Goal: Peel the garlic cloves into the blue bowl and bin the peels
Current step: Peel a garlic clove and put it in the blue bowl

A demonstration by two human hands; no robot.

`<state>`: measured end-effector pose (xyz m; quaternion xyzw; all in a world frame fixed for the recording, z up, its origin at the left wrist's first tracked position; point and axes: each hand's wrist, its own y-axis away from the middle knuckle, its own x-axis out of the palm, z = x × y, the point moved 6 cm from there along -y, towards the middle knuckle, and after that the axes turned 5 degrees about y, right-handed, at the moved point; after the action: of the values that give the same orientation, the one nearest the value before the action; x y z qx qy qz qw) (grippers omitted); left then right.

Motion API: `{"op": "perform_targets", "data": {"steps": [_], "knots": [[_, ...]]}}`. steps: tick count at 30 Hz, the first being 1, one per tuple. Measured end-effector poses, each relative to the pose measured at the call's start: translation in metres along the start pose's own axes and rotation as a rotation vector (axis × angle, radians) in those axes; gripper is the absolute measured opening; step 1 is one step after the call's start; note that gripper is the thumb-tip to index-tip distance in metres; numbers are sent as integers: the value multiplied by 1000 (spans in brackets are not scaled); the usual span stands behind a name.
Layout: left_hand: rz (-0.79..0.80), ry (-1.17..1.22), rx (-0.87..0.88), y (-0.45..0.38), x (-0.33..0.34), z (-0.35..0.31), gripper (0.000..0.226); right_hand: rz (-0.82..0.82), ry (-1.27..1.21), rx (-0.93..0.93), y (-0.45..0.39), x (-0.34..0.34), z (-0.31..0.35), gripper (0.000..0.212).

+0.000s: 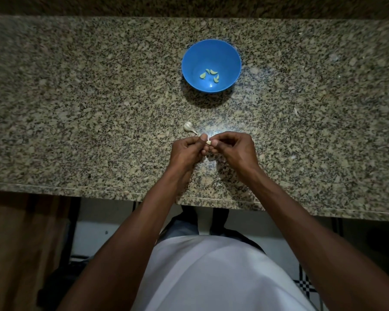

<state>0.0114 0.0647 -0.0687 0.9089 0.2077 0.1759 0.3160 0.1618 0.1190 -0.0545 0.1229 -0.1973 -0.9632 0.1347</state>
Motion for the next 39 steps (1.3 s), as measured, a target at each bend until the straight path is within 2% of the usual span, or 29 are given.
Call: {"op": "perform_targets", "data": {"steps": [7,9,13,18,23,26,31,34,37,39], "knots": [[18,7,-36,-2,-3,-3,25,53,-85,6,0,4,3,8],[14,-30,-2,-1,-4,-4,30,88,-106,7,1,5,4,11],[-2,-169,117,1,-6,-9,22,167,-187,48,1,7,1,17],[-19,-223,194,4,-5,-17,25,158,-368,177,1,10,-8,18],[-94,-327,249,9,-12,-20,19,138,-392,203,1,10,-15,20],[-80,-397,240,14,-15,-18,13,132,-389,203,2,9,-17,23],[-123,-516,267,17,-17,-20,16,115,-354,178,4,8,-18,23],[-71,-539,336,20,-13,-23,20,113,-311,144,5,7,-16,25],[12,-458,358,24,-8,-23,27,107,-252,90,8,7,-9,28],[9,-427,360,25,-9,-22,24,92,-204,57,9,6,-6,28]]}}
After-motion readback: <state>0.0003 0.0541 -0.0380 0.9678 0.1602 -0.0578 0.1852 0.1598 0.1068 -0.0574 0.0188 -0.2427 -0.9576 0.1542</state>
